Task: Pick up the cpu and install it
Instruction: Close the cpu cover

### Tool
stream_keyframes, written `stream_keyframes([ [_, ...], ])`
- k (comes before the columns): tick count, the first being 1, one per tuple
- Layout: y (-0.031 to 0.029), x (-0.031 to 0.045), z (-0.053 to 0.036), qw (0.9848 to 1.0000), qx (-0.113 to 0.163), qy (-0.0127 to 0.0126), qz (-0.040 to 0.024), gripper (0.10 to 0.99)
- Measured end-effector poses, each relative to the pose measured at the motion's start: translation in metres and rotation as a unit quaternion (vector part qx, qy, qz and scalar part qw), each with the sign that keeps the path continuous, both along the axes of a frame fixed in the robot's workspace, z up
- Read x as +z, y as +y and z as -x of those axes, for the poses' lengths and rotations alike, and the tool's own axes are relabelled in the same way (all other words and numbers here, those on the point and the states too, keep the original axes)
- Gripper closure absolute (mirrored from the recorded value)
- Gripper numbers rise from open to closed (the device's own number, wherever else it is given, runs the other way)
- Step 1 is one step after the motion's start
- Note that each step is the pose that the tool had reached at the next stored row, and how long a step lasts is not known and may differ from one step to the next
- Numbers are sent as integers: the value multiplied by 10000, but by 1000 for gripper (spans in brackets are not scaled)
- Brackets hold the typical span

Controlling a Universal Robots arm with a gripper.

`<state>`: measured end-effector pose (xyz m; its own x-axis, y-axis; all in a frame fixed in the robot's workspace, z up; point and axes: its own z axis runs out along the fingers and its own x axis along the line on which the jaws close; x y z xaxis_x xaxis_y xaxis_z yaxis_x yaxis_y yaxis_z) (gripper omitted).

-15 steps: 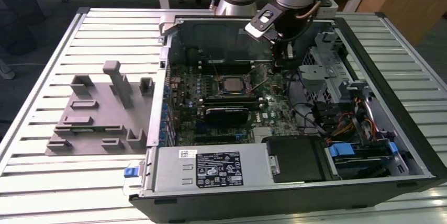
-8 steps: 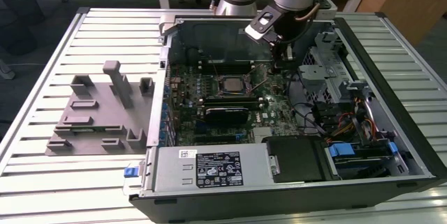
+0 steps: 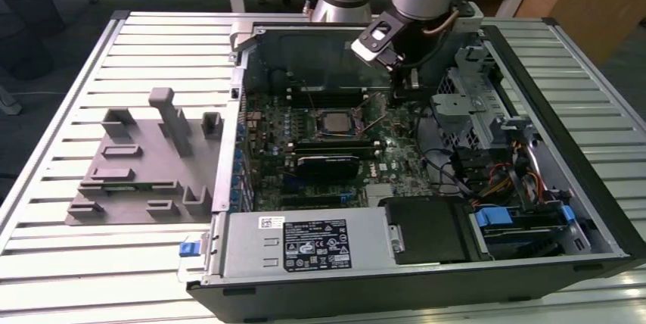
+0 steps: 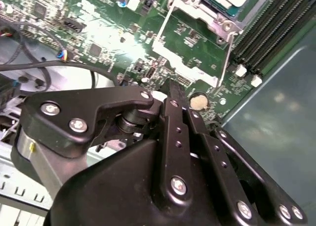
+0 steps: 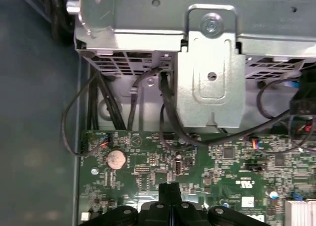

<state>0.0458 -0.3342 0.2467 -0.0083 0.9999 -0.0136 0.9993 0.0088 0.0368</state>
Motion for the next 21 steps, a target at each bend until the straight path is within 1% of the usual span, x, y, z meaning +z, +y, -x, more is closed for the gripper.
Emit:
stream_keyframes([
  [1, 2, -7, 4, 10000, 0, 0, -17, 980],
  [6, 7, -55, 14, 10000, 1, 0, -30, 980],
  [12, 7, -56, 26, 10000, -1, 0, -30, 980],
  [16, 7, -56, 81, 10000, -1, 0, -37, 980],
  [21, 7, -56, 172, 10000, -5, -2, -44, 980],
])
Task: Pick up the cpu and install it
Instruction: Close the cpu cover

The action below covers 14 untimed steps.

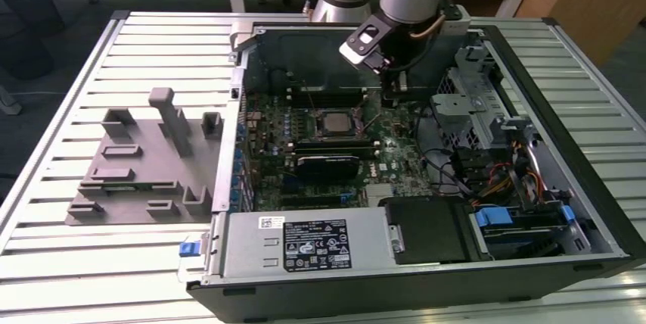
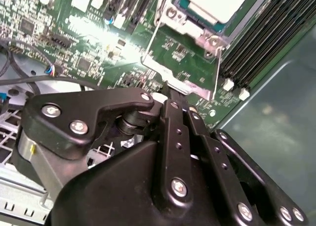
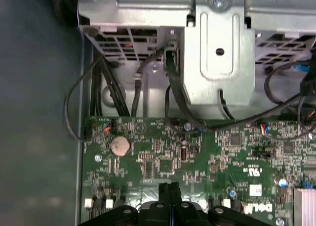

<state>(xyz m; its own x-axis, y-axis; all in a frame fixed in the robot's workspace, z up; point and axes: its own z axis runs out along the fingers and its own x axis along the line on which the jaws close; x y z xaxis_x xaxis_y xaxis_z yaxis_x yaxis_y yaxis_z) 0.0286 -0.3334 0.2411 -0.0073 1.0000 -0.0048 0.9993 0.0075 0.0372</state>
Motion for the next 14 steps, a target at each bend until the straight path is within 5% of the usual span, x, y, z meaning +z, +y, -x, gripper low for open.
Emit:
stream_keyframes([
  [14, 0, 0, 329, 10000, -31, -31, -5, 980],
])
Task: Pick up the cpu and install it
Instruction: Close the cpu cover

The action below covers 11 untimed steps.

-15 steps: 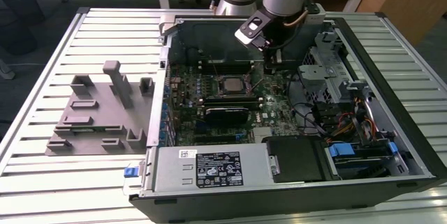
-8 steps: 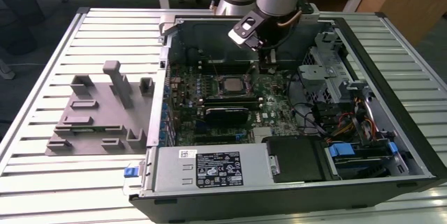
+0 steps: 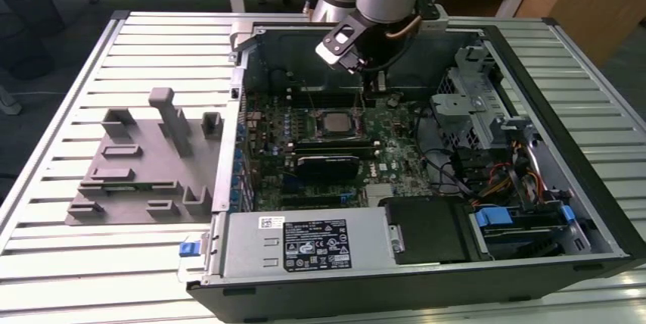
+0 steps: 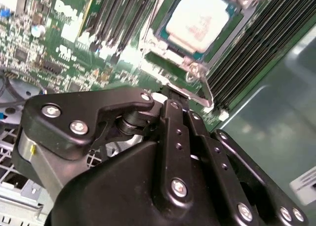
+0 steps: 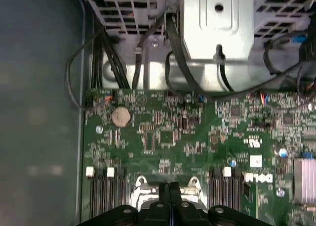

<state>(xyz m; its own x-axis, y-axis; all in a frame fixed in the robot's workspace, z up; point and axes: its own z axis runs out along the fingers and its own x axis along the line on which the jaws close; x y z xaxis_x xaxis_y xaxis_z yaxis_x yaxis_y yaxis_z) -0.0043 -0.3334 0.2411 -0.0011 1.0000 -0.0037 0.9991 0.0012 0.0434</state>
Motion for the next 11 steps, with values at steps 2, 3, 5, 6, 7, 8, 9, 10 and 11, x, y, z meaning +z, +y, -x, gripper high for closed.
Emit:
stream_keyframes([
  [2, 0, 1, 64, 10000, -9, -8, -2, 980],
  [3, 0, 1, 96, 10000, -13, -12, -5, 980],
  [5, 0, 0, 145, 10000, -21, -18, -10, 980],
  [6, 0, 0, 153, 10000, -22, -18, -10, 980],
  [7, 0, 0, 160, 10000, -23, -18, -11, 980],
  [8, 0, 0, 172, 10000, -23, -18, -11, 980],
  [9, 0, -2, 192, 10000, -24, -19, -12, 980],
  [10, 0, -4, 219, 10000, -24, -18, -11, 980],
  [11, 0, -10, 250, 10000, -25, -18, -11, 980],
])
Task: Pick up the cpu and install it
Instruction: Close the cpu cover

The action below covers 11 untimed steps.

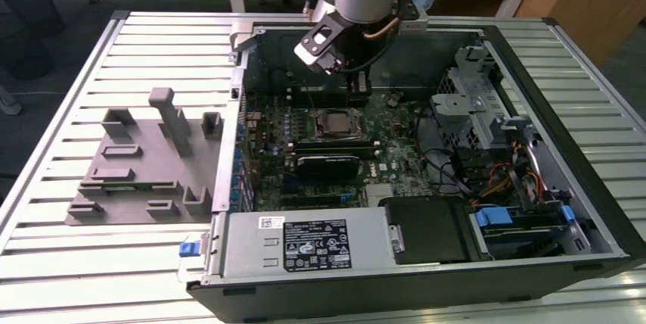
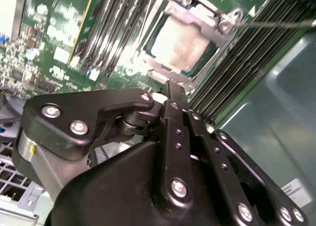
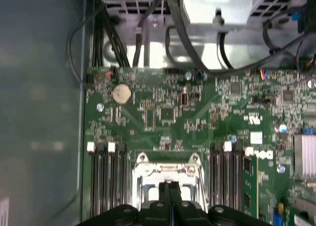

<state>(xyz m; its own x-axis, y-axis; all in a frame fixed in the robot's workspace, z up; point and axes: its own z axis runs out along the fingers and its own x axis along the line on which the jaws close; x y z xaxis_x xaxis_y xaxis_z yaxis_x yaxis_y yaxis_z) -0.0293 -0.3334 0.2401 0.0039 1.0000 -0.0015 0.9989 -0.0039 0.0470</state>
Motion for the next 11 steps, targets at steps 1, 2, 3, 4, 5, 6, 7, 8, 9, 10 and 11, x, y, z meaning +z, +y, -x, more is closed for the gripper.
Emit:
stream_keyframes([
  [1, 0, -9, 30, 10000, -2, 0, 0, 980],
  [2, 0, -22, 59, 10000, -4, 0, 0, 980],
  [3, 0, -37, 80, 10000, -5, 0, 0, 980],
  [4, 0, -54, 96, 10000, -8, 0, 0, 980],
  [5, 0, -72, 107, 10000, -10, 0, 0, 980],
  [6, -1, -90, 115, 10000, -13, 0, 0, 980],
  [7, -2, -106, 125, 10000, -17, 0, 0, 980],
  [8, -3, -121, 137, 10000, -22, 0, 0, 980],
  [9, -5, -135, 152, 10000, -27, 0, -1, 980],
  [10, -6, -147, 167, 10000, -32, 0, 0, 980],
  [11, -8, -158, 182, 10000, -36, 0, 0, 980],
])
